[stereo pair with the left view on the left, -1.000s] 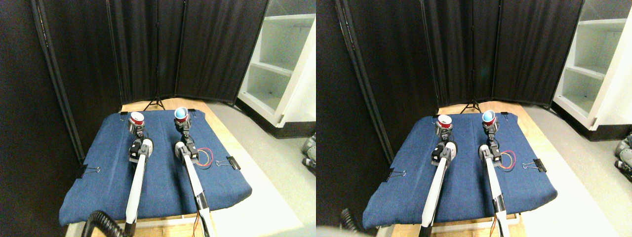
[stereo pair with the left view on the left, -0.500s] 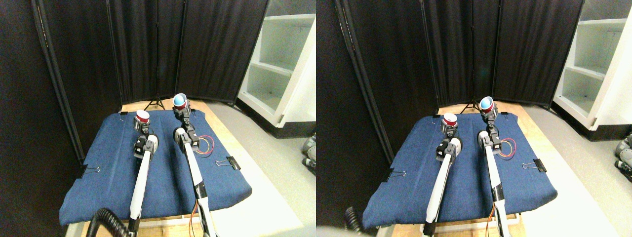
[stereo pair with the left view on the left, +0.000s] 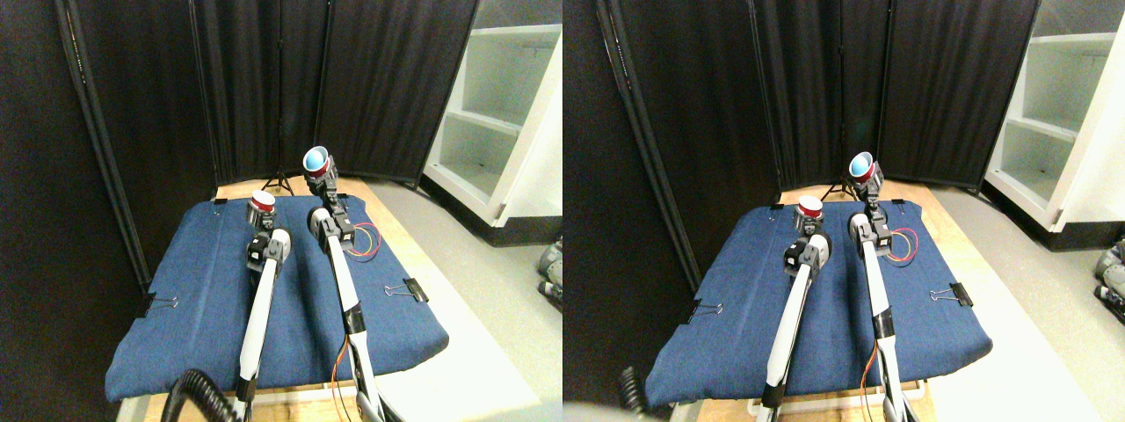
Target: Pour (bimanual)
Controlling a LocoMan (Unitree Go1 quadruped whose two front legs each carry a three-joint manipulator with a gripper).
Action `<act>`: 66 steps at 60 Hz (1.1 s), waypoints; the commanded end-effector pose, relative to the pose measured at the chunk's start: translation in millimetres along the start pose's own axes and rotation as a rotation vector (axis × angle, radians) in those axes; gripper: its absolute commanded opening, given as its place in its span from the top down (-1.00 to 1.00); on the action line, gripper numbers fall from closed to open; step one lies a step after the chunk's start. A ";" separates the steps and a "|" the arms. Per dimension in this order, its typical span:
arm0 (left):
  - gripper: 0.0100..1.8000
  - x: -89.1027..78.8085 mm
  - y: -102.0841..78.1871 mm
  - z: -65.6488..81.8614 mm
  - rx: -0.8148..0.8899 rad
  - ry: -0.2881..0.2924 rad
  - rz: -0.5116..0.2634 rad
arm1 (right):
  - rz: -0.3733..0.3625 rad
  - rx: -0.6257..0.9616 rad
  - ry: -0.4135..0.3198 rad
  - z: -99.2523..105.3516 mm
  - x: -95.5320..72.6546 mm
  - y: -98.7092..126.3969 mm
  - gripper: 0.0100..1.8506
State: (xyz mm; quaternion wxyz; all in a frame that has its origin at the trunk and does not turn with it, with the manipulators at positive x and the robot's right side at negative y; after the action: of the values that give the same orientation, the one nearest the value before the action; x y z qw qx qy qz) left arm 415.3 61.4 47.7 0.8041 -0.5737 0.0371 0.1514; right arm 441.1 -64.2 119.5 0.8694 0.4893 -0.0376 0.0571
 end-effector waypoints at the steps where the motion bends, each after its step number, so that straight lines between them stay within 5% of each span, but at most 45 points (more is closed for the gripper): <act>1: 1.00 0.4 -10.8 -2.4 -0.003 0.006 -0.027 | 0.010 -0.028 -0.006 -1.8 5.3 4.1 1.00; 27: 1.00 1.5 -22.4 -15.8 0.038 0.041 -0.013 | 0.028 -0.213 0.028 -6.2 6.2 13.0 1.00; 66: 1.00 -7.7 -16.0 -26.5 0.027 0.065 0.012 | 0.068 -0.384 0.132 5.9 8.7 23.1 1.00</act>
State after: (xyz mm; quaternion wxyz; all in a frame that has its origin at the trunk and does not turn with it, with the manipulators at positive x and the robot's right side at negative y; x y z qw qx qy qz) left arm 415.6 32.7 46.5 0.8140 -0.5562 0.0828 0.1457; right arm 447.9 -58.6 129.3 0.9433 0.3203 0.0123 0.0868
